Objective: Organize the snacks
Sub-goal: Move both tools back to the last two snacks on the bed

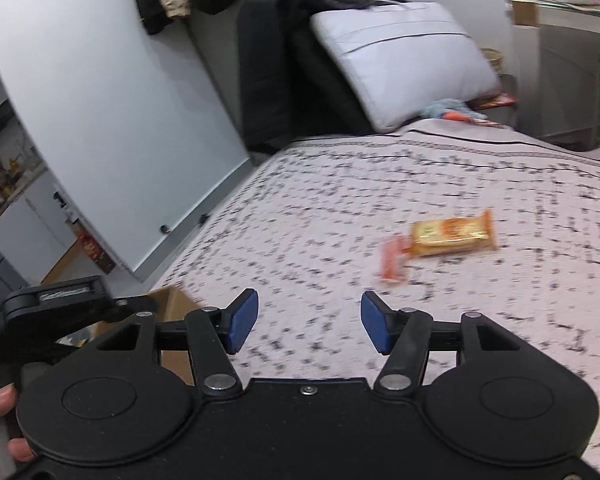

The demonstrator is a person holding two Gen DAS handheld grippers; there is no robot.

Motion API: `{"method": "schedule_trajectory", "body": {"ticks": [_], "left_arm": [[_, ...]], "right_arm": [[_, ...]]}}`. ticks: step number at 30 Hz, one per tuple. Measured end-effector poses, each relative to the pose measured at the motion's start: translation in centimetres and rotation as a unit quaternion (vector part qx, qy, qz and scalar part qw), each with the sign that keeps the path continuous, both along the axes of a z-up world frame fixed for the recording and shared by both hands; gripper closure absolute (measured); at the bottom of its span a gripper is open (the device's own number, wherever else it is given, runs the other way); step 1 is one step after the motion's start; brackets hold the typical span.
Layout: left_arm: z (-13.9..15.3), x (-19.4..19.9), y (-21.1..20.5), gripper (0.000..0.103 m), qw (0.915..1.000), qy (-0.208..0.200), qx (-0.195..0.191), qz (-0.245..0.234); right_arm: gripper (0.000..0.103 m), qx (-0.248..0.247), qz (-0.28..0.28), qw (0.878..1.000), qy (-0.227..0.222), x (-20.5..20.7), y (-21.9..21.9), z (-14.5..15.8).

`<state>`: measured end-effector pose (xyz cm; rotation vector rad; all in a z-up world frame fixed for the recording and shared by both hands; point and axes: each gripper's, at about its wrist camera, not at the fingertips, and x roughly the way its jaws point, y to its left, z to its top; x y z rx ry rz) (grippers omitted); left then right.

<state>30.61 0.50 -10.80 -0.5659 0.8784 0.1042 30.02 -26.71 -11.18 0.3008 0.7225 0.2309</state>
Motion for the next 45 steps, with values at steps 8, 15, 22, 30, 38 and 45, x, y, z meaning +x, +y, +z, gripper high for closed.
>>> {"method": "schedule_trajectory", "body": {"ticks": [8, 15, 22, 30, 38, 45], "left_arm": [[1.0, 0.4, -3.8, 0.025, 0.9979, -0.031, 0.048, -0.032], [1.1, 2.0, -7.6, 0.025, 0.9939, -0.043, 0.087, -0.053], [0.0, 5.2, -12.0, 0.026, 0.9912, -0.039, 0.094, -0.084], [-3.0, 9.1, -15.8, 0.032, 0.9913, -0.009, 0.089, -0.097], [-6.3, 12.2, -18.8, 0.042, 0.9909, 0.026, 0.066, -0.114], [-8.5, 14.0, -20.6, 0.047, 0.9884, 0.045, 0.077, -0.123]], "right_arm": [[0.046, 0.034, -0.036, 0.999, 0.005, 0.8, -4.7, -2.2], [0.046, 0.063, -0.045, 0.997, 0.006, 2.6, -6.6, -4.5], [0.046, 0.115, -0.080, 0.990, 0.034, 6.0, -8.4, -8.5], [0.046, 0.150, -0.108, 0.981, 0.053, 9.1, -10.1, -11.3], [0.046, 0.200, -0.128, 0.970, 0.048, 11.6, -11.9, -12.8], [0.046, 0.222, -0.132, 0.965, 0.042, 13.6, -12.4, -13.3]]}}
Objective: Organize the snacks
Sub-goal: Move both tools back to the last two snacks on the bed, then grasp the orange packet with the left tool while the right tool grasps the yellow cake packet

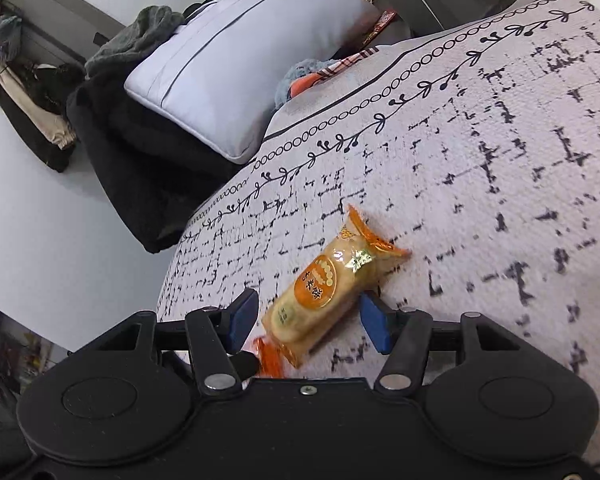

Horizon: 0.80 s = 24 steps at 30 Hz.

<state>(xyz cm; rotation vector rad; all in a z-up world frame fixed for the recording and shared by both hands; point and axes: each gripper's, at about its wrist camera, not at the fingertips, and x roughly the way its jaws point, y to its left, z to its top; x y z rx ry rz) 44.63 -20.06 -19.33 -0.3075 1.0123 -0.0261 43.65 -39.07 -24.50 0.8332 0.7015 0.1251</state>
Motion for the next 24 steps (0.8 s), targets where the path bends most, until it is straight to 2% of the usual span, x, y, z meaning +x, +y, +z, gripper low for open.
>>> {"method": "schedule_trajectory", "body": {"ticks": [6, 8, 10, 11, 16, 21, 24], "left_arm": [[-0.6, 0.7, -1.0, 0.053, 0.9998, -0.002, 0.018, -0.007], [-0.6, 0.9, -1.3, 0.061, 0.9997, 0.000, 0.021, -0.012], [-0.6, 1.0, -1.6, 0.077, 0.9997, 0.001, 0.016, -0.019], [-0.6, 1.1, -1.7, 0.079, 0.9997, 0.002, 0.010, -0.023], [-0.2, 0.7, -1.3, 0.083, 0.9997, 0.002, 0.021, -0.013], [0.2, 0.0, 0.6, 0.083, 0.9996, 0.005, 0.026, 0.008], [0.8, -0.3, 2.2, 0.083, 0.9992, 0.005, 0.030, 0.027]], "right_arm": [[0.046, -0.013, 0.003, 1.000, 0.002, 0.6, 0.3, 0.2], [0.046, -0.023, 0.005, 1.000, 0.002, 0.8, 0.6, 0.3], [0.046, -0.027, 0.004, 1.000, 0.003, 1.1, 0.7, 0.3], [0.046, -0.028, 0.003, 1.000, 0.003, 1.3, 0.7, 0.3], [0.046, -0.059, -0.005, 0.998, 0.003, 2.4, 1.5, 0.7], [0.045, -0.112, -0.012, 0.994, 0.007, 3.4, 3.3, 1.1], [0.039, -0.150, -0.006, 0.989, 0.010, 3.9, 4.6, 1.4]]}}
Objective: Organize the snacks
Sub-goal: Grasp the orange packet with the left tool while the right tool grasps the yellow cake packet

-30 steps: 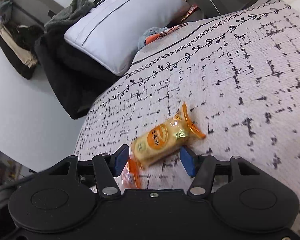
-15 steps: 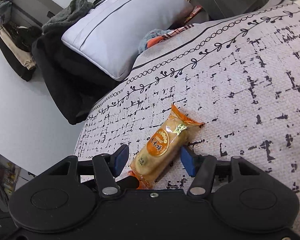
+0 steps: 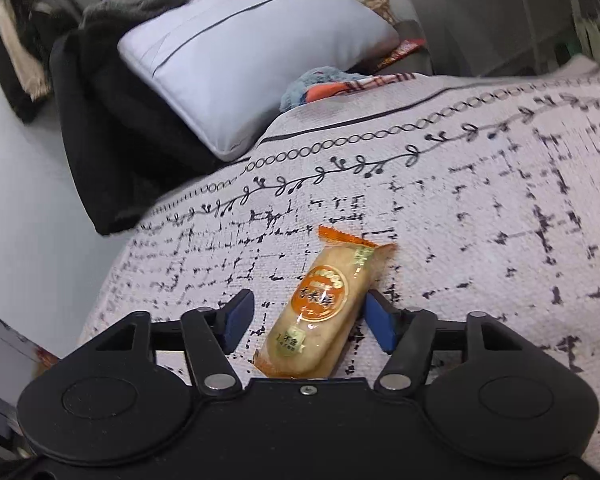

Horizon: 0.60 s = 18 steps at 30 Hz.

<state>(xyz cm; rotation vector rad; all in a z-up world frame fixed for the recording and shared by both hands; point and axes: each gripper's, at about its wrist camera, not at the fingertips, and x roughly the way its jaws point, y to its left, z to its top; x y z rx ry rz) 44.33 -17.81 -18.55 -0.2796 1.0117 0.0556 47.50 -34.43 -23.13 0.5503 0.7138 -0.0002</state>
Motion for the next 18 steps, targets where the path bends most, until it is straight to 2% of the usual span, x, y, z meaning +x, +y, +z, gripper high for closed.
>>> {"method": "schedule_trajectory", "body": {"ticks": [4, 7, 8, 11, 14, 18], "left_arm": [[0.6, -0.2, 2.0, 0.083, 0.9998, -0.001, 0.006, 0.022], [1.0, -0.6, 3.0, 0.083, 0.9995, -0.001, 0.008, 0.032], [1.1, -0.7, 3.3, 0.083, 0.9994, -0.001, 0.007, 0.034], [1.3, -1.3, 3.8, 0.083, 0.9992, -0.001, 0.002, 0.039], [1.7, -2.1, 4.3, 0.083, 0.9989, -0.002, -0.010, 0.046], [2.9, -3.9, 4.7, 0.083, 0.9984, -0.007, -0.026, 0.050]], "right_arm": [[0.039, -0.058, 0.006, 0.998, 0.005, 0.3, 1.7, 0.1], [0.055, -0.146, 0.022, 0.989, 0.016, 0.2, 3.5, 0.2], [0.057, -0.164, 0.026, 0.986, 0.017, -0.1, 3.8, 0.2], [0.060, -0.168, 0.030, 0.985, 0.026, -0.9, 3.7, 0.7], [0.061, -0.141, 0.033, 0.989, 0.027, -2.2, 3.0, 1.2], [0.061, -0.133, 0.042, 0.990, 0.023, -4.7, 2.9, 2.2]]}}
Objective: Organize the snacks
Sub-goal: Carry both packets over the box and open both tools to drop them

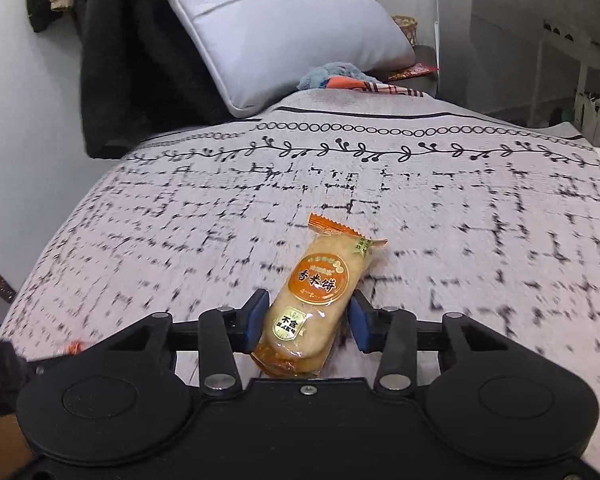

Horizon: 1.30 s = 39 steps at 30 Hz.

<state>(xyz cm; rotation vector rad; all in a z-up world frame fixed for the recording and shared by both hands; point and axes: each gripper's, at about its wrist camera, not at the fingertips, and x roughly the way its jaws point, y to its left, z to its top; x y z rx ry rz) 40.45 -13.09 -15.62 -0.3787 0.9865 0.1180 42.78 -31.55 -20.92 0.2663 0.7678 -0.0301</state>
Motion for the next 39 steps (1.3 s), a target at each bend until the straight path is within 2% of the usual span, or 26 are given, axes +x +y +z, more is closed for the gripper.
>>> {"method": "schedule_trajectory", "body": {"ticks": [7, 15, 22, 30, 39], "left_arm": [[3.5, -4.0, 1.2, 0.083, 0.9997, -0.018, -0.014, 0.001], [7.8, -9.6, 4.9, 0.083, 0.9980, -0.054, -0.024, 0.024], [10.2, -13.8, 8.0, 0.083, 0.9962, -0.071, -0.033, 0.039], [12.3, -17.1, 11.0, 0.083, 0.9946, -0.088, -0.040, 0.038], [14.1, -19.0, 14.7, 0.083, 0.9931, -0.095, -0.053, 0.044]], "right_arm": [[0.061, 0.022, 0.028, 0.999, -0.035, -3.9, 1.1, 4.2], [0.061, 0.046, 0.068, 0.994, -0.068, -8.7, 3.5, 8.6], [0.061, 0.063, 0.098, 0.989, -0.088, -13.0, 6.0, 12.0], [0.061, 0.072, 0.113, 0.986, -0.098, -16.3, 8.8, 14.2], [0.061, 0.072, 0.125, 0.984, -0.105, -18.5, 11.5, 16.2]]}}
